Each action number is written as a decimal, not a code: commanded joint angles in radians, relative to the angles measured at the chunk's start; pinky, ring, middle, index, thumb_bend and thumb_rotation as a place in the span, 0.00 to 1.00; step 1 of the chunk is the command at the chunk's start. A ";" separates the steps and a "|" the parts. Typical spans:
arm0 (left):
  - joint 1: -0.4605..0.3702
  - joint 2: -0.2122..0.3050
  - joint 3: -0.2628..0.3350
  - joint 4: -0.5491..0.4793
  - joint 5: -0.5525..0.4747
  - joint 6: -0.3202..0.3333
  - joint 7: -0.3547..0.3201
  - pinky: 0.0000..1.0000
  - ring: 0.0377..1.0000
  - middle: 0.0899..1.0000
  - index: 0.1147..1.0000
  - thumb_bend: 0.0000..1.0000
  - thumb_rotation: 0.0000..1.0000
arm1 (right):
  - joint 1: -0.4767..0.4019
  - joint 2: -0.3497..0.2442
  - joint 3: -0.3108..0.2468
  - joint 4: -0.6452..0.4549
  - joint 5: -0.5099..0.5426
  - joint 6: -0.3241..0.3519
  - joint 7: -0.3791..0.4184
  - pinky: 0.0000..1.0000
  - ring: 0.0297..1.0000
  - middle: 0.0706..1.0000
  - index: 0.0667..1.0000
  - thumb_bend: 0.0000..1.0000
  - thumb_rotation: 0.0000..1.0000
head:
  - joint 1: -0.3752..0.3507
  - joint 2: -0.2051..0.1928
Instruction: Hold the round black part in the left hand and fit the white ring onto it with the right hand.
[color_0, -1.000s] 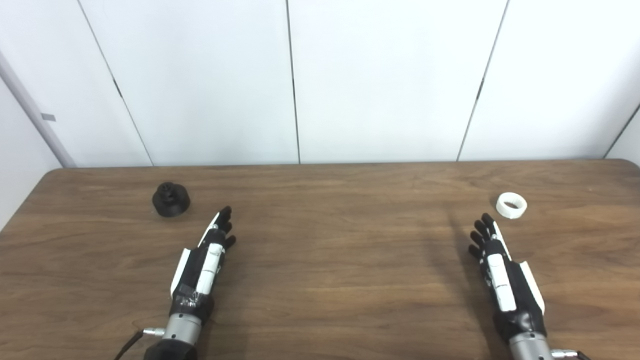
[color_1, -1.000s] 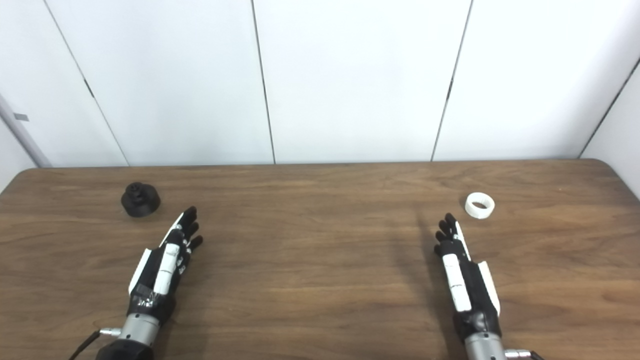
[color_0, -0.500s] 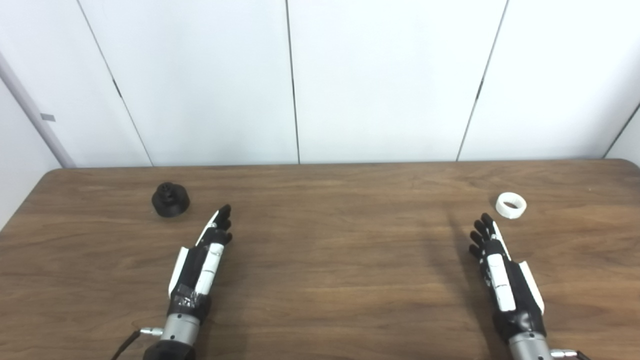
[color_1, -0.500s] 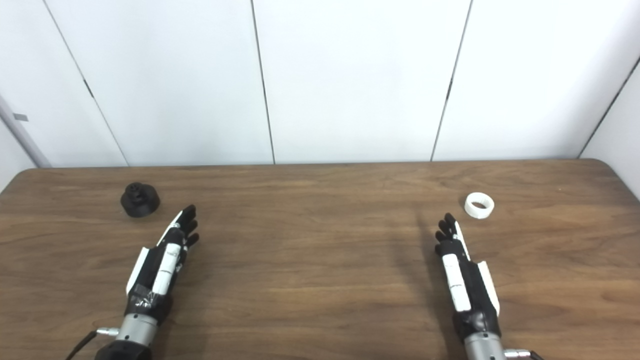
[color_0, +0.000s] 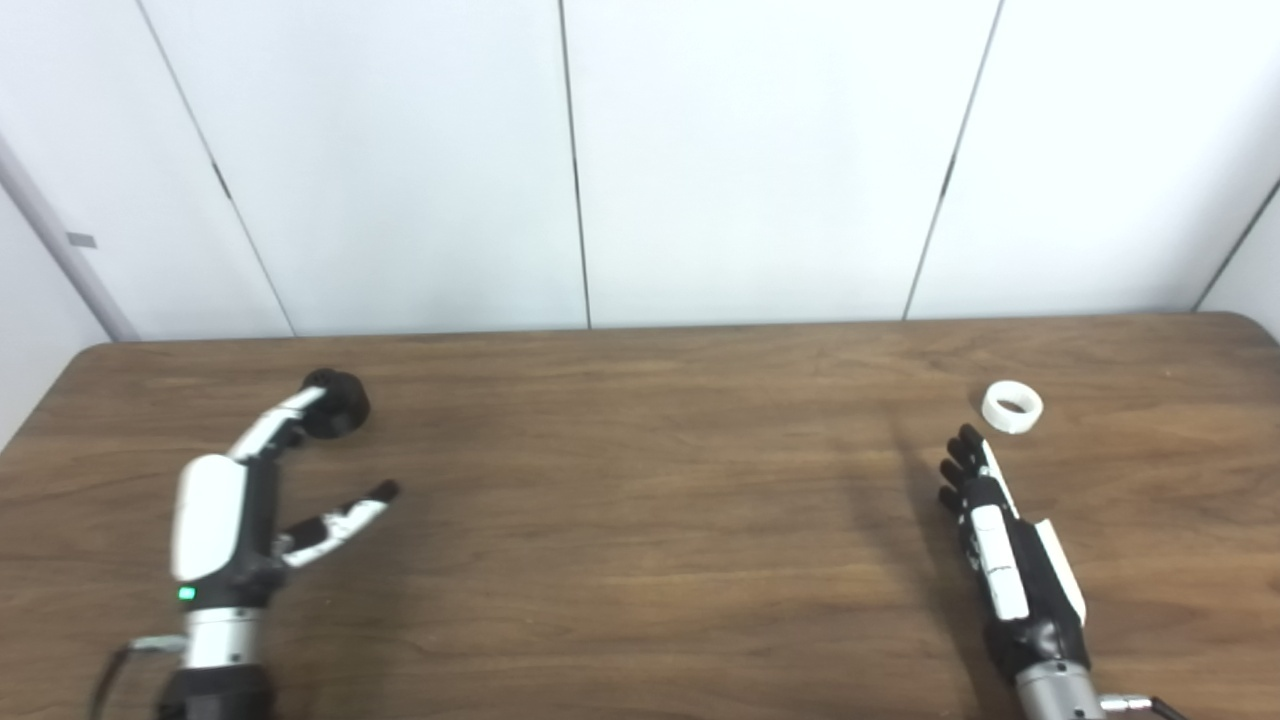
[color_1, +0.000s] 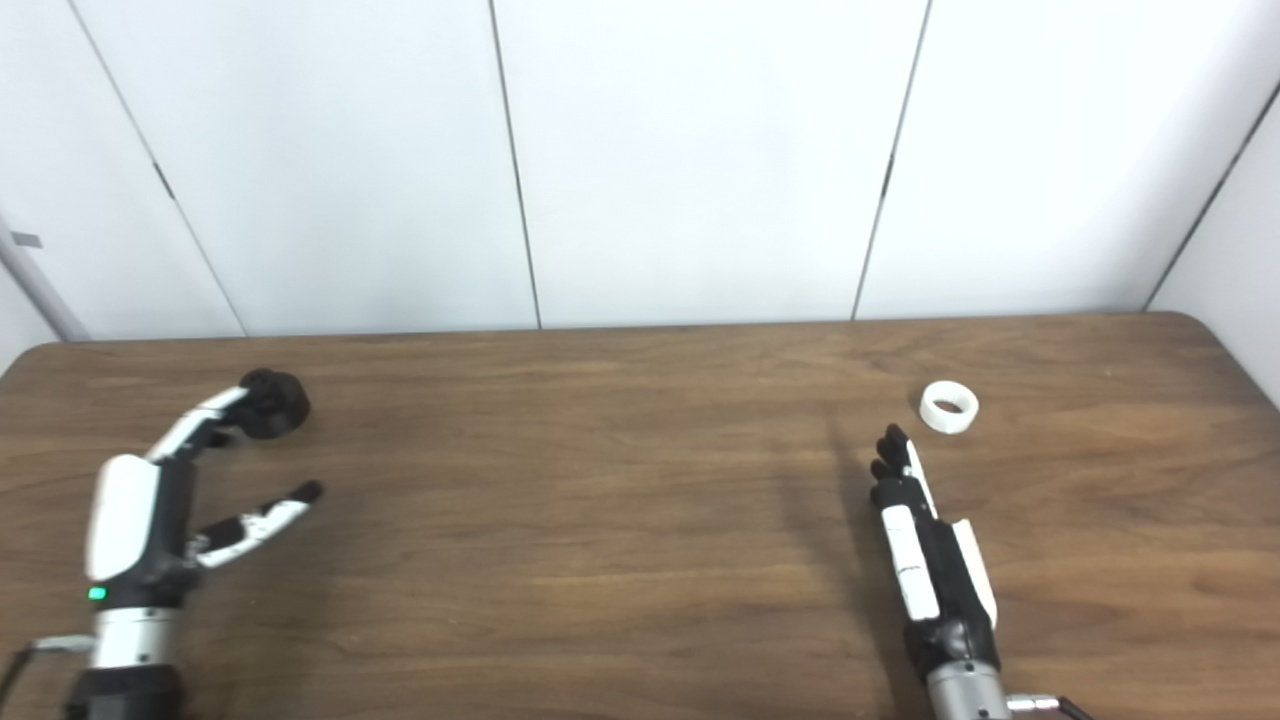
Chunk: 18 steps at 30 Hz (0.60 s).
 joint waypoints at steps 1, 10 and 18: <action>-0.005 0.017 -0.009 0.036 0.029 -0.010 0.060 0.75 0.82 0.84 0.84 0.81 0.31 | -0.006 -0.004 0.001 -0.010 -0.004 -0.019 0.003 0.96 0.97 0.99 1.00 0.45 0.99 | 0.005 0.000; -0.061 0.044 0.004 0.145 -0.008 0.110 0.067 0.99 1.00 0.99 0.99 0.87 0.42 | -0.013 -0.016 -0.007 -0.007 0.020 -0.021 0.012 0.97 0.98 0.99 1.00 0.41 0.99 | 0.086 0.005; -0.107 0.075 0.005 0.207 -0.158 0.187 -0.072 1.00 1.00 1.00 0.99 0.87 0.43 | -0.015 -0.027 -0.014 -0.006 0.052 -0.020 0.028 0.98 0.99 1.00 1.00 0.39 1.00 | 0.146 0.000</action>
